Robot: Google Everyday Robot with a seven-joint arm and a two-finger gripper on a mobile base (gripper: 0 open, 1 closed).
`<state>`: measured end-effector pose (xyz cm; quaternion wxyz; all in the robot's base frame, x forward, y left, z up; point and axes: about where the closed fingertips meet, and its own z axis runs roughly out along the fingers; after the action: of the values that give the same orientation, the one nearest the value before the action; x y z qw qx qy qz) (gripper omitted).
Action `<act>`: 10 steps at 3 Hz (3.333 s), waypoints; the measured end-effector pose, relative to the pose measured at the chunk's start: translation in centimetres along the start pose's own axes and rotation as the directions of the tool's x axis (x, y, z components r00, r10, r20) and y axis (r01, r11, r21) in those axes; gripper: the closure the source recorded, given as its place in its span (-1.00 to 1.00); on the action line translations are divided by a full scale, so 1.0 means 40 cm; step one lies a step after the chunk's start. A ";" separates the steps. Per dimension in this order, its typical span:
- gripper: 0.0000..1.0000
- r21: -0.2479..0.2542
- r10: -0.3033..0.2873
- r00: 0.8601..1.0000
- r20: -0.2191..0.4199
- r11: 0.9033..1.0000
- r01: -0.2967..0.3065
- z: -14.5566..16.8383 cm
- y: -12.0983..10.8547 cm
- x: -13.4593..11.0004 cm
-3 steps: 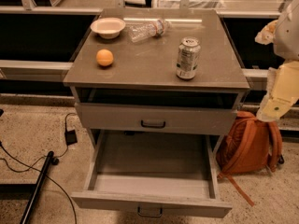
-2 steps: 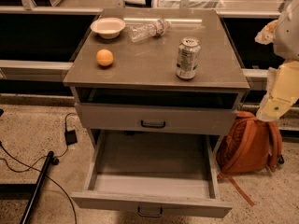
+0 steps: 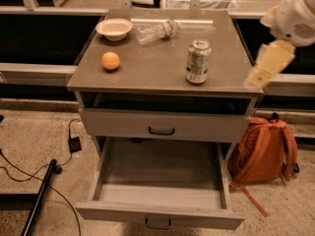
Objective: Place 7up can into middle drawer
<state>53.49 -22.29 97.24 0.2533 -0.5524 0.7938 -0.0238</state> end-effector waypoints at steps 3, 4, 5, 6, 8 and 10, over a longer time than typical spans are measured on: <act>-1.00 0.028 0.168 0.881 0.442 0.979 -0.201 0.336 -0.252 -0.106; -0.65 -0.018 0.171 0.840 0.515 0.982 -0.189 0.399 -0.285 -0.179; -0.19 -0.076 0.162 0.854 0.494 0.987 -0.143 0.446 -0.262 -0.229; 0.28 -0.120 0.135 0.870 0.475 0.989 -0.088 0.462 -0.224 -0.257; 1.00 -0.125 0.042 0.754 0.656 0.991 0.053 0.381 -0.158 -0.268; 1.00 -0.060 -0.173 0.723 0.669 0.957 0.285 0.274 0.036 -0.226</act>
Offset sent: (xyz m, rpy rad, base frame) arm 0.1920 0.0145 -0.0716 0.5317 -0.2933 -0.0965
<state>59.31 -11.04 90.64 0.4660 -0.6376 0.5787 0.2038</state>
